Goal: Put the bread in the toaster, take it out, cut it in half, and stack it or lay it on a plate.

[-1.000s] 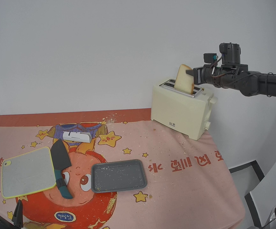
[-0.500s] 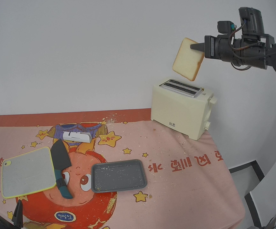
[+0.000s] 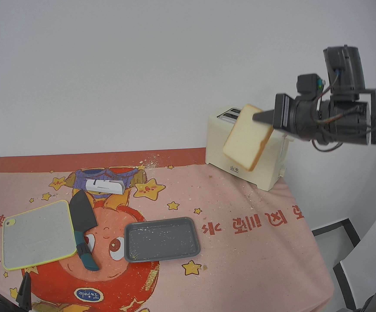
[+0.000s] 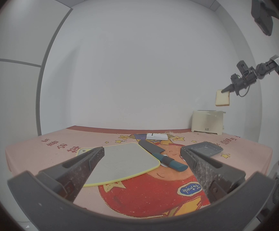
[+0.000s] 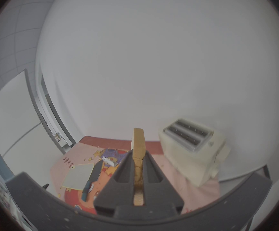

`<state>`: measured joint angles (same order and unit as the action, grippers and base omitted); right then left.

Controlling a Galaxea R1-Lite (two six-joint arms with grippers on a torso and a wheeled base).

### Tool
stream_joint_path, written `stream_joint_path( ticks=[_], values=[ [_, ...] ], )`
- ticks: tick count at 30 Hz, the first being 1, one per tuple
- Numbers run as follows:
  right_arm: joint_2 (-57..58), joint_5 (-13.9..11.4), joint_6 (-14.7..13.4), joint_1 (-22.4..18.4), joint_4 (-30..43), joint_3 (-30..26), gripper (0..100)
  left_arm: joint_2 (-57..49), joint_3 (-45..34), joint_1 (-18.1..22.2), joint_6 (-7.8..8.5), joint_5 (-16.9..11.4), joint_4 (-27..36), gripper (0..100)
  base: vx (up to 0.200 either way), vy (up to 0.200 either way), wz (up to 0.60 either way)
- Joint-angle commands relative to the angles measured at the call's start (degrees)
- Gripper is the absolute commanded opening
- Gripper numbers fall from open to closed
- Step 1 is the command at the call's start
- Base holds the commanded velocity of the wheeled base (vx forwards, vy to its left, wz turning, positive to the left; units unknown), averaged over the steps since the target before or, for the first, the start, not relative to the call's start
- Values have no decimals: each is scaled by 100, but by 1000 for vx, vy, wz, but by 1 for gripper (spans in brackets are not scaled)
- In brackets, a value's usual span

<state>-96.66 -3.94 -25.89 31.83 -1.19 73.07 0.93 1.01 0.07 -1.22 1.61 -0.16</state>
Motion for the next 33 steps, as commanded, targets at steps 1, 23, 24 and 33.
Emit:
stream_joint_path(
  ticks=[1, 23, 24, 33],
  values=[
    [112, 33, -988, 341, -2842, -2297, 0, -14, -101, 10, -1, 6, -2, 100, 0, 0, 0],
    [244, 376, -2350, 895, -5892, -3871, 0, -14, -101, 1, 87, -38, 7, 100, 0, 0, 0],
    [262, 376, -2350, 913, -5892, -3862, 0, -14, -101, 1, 104, -38, -2, 100, 0, 0, 0],
    [297, 385, -2359, 930, -5892, -3897, 0, -14, -101, 1, 113, -12, 7, 100, 0, 0, 0]
  ],
)
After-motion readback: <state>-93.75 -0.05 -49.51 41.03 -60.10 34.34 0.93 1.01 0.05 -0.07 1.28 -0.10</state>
